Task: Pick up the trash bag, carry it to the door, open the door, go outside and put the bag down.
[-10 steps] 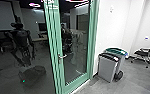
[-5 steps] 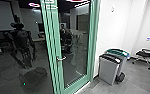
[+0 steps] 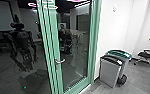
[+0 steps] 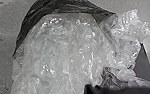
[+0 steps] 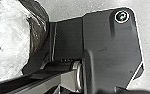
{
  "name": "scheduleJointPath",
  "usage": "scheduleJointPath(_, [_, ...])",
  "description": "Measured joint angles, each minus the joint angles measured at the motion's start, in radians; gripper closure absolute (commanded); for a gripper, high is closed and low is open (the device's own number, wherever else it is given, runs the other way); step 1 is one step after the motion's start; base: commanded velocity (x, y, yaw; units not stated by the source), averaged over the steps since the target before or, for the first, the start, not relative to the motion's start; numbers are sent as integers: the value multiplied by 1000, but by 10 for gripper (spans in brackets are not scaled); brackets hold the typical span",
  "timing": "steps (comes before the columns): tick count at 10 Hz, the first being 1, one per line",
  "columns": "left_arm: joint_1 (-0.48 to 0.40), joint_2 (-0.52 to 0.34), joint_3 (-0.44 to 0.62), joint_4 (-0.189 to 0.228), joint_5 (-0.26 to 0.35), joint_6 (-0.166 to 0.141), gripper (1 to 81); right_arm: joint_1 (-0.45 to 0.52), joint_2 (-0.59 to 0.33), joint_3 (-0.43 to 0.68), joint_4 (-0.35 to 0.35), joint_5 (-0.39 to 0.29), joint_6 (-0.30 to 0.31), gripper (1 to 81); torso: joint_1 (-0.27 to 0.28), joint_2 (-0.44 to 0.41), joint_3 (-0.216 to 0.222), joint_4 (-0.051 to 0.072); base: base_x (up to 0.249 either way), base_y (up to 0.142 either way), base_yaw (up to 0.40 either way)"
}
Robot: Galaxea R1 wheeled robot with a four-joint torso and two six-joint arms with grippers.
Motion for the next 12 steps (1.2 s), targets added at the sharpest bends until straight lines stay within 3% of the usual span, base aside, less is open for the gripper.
scheduleJointPath(12, [0, 8, 0, 1, 0, 0, 811, 0, 0, 0, 0, 0, -1, 10, 0, 0, 0, 0, 181, 0, 0])
